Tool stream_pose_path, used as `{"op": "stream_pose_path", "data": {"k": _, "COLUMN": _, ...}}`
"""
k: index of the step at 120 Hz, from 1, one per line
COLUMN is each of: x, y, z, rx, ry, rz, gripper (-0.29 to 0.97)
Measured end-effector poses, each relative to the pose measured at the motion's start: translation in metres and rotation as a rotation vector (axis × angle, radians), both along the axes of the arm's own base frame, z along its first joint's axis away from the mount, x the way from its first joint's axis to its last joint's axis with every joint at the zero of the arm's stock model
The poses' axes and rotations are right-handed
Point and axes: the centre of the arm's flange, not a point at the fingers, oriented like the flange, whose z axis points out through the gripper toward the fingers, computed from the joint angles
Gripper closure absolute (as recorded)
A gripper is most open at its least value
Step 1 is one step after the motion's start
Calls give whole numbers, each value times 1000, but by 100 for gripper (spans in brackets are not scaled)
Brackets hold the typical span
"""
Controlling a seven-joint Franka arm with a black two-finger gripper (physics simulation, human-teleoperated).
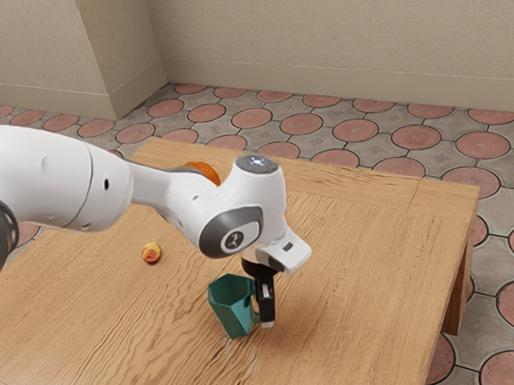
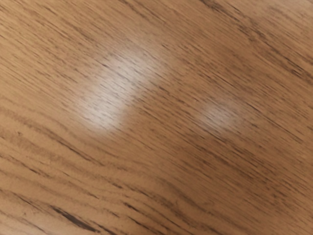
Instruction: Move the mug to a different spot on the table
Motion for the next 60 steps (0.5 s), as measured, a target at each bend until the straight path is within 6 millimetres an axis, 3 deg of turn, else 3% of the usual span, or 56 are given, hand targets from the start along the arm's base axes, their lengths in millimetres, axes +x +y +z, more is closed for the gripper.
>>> {"op": "stream_pose_path", "data": {"k": 26, "x": -4, "y": -1, "z": -4, "rx": 3, "ry": 9, "rz": 2, "gripper": 45}}
{"op": "stream_pose_path", "data": {"k": 60, "x": -11, "y": 7, "z": 16, "rx": 48, "ry": 65, "rz": 12, "gripper": 63}}
